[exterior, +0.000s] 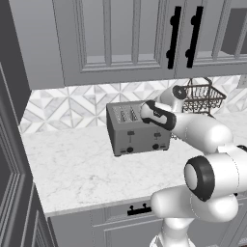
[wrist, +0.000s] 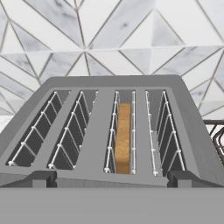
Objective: Start the toaster. Once the lever pops up, take the bread to the plate on the dining counter.
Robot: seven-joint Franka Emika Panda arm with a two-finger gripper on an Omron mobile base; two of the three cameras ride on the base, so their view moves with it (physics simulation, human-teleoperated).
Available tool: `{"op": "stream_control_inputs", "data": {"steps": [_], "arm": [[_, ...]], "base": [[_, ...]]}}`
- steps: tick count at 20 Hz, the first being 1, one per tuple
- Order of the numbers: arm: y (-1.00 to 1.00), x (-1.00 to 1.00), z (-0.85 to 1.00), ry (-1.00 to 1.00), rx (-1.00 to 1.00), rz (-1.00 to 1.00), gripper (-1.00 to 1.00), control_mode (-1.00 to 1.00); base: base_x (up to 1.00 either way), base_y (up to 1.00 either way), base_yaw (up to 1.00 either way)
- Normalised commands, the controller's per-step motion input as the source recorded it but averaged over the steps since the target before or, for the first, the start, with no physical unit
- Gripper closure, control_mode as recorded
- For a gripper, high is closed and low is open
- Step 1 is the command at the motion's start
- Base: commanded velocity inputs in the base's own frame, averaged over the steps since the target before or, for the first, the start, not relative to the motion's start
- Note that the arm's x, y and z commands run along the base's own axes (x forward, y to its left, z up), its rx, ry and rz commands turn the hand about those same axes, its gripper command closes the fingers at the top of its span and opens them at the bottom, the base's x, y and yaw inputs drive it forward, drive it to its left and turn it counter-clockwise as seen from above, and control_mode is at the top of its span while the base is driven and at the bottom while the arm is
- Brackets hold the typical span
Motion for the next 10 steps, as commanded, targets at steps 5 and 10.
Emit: {"op": "stream_control_inputs", "data": {"steps": [5,10], "arm": [[0.0,0.0,0.0,0.0,0.0,0.0,-1.0,-1.0],[0.0,0.0,0.0,0.0,0.0,0.0,-1.0,-1.0]], "base": [[0.0,0.0,0.0],[0.0,0.0,0.0]]}}
